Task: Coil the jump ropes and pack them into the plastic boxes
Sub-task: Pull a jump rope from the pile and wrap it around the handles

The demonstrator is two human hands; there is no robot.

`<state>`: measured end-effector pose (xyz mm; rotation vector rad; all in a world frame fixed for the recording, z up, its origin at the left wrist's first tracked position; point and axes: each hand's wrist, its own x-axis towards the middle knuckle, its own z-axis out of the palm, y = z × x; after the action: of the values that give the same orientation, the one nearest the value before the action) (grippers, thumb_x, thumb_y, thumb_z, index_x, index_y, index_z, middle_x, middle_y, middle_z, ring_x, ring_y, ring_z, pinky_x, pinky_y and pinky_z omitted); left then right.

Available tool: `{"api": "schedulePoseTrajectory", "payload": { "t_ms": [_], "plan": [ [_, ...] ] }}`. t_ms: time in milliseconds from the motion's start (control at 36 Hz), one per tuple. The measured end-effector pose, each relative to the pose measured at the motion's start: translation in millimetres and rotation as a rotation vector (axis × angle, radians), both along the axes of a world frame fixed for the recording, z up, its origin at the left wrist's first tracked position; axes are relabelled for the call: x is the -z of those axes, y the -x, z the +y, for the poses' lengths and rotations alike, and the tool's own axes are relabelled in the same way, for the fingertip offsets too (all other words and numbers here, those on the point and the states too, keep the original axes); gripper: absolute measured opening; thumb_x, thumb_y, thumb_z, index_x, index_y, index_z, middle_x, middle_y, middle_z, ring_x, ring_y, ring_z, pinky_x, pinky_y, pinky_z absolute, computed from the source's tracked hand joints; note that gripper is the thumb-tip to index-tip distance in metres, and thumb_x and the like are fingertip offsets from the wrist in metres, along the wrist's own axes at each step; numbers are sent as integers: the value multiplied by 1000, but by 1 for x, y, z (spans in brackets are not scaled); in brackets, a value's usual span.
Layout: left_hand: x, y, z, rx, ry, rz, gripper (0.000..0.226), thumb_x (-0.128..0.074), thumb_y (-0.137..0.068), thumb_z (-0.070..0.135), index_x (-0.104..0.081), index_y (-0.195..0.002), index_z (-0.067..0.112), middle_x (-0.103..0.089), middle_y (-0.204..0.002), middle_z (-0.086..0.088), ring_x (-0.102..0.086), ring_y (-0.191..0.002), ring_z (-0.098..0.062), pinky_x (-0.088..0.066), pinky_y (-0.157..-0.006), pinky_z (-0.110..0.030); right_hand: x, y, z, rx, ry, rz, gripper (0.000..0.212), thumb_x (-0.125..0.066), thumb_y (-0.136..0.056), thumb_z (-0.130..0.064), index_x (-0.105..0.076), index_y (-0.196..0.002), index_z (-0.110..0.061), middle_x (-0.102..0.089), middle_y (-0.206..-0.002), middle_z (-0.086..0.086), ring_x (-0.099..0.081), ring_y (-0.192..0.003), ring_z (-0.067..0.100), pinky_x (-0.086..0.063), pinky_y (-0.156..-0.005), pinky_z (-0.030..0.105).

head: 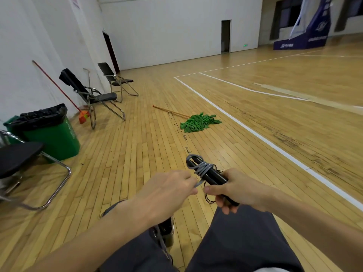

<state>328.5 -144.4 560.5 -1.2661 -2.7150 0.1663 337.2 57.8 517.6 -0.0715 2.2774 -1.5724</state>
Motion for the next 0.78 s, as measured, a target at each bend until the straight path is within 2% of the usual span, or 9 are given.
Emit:
{"api": "schedulePoseTrajectory", "payload": {
  "t_ms": [83, 139, 222, 333, 389, 444, 528, 667, 778],
  "plan": [
    [-13, 4, -3, 102, 40, 37, 27, -39, -107, 36, -60, -115, 21, -56, -106, 8, -47, -95, -9, -46, -76, -24, -8, -2, -3, -73, -76, -50, 28, -69, -96, -32, -54, -101, -9, -63, -64, 4, -56, -51, 17, -47, -48, 26],
    [-23, 5, -1, 184, 75, 35, 21, -47, -105, 32, -65, -108, 21, -61, -103, 7, -45, -93, -9, -50, -79, -28, -14, -3, -6, -133, -129, -100, 29, -68, -96, -34, -53, -100, -9, -62, -63, 3, -54, -49, 16, -47, -48, 25],
    [-40, 3, 8, 213, 168, -39, 22, -49, -104, 34, -65, -108, 19, -62, -100, 5, -47, -88, -9, -49, -82, -31, -22, -5, -11, -232, -205, -145, 30, -67, -97, -35, -54, -94, -9, -61, -62, 2, -54, -47, 14, -48, -47, 24],
    [-60, 8, 18, 166, 111, -164, 21, -66, -92, 42, -70, -101, 23, -51, -76, 17, -44, -76, 1, -40, -77, -24, -31, -11, -19, -343, -257, -159, 31, -66, -98, -35, -53, -84, -11, -60, -60, 2, -52, -45, 12, -47, -46, 23],
    [-65, 14, 19, 138, 44, -267, 23, -77, -82, 42, -73, -93, 22, -55, -71, 20, -54, -75, -1, -46, -76, -22, -36, -14, -20, -375, -282, -164, 31, -66, -97, -35, -53, -82, -11, -58, -58, 1, -51, -43, 11, -46, -45, 22],
    [-67, 20, 20, 147, -39, -377, 26, -85, -74, 41, -75, -84, 19, -64, -71, 15, -61, -74, -4, -50, -70, -22, -40, -16, -21, -413, -310, -175, 32, -66, -97, -35, -52, -81, -12, -56, -57, 1, -50, -44, 12, -46, -47, 23],
    [-65, 25, 22, 159, -113, -507, 28, -90, -67, 38, -75, -78, 17, -66, -68, 11, -62, -70, -5, -51, -63, -22, -46, -20, -19, -495, -332, -201, 31, -66, -97, -35, -52, -81, -12, -54, -55, 0, -48, -43, 12, -44, -48, 25],
    [-60, 30, 22, 177, -224, -779, 20, -90, -69, 23, -74, -77, 15, -66, -67, 11, -60, -63, -2, -45, -59, -16, -52, -27, -15, -602, -325, -219, 33, -66, -98, -33, -54, -74, -14, -53, -53, 0, -46, -40, 11, -42, -46, 23],
    [-45, 39, 10, 218, -358, -1026, 14, -85, -74, 10, -74, -82, 8, -69, -73, 4, -63, -68, -11, -49, -63, -20, -54, -32, -12, -633, -274, -201, 34, -66, -98, -29, -54, -69, -16, -52, -54, 1, -45, -41, 13, -41, -44, 23]
  ]
}}
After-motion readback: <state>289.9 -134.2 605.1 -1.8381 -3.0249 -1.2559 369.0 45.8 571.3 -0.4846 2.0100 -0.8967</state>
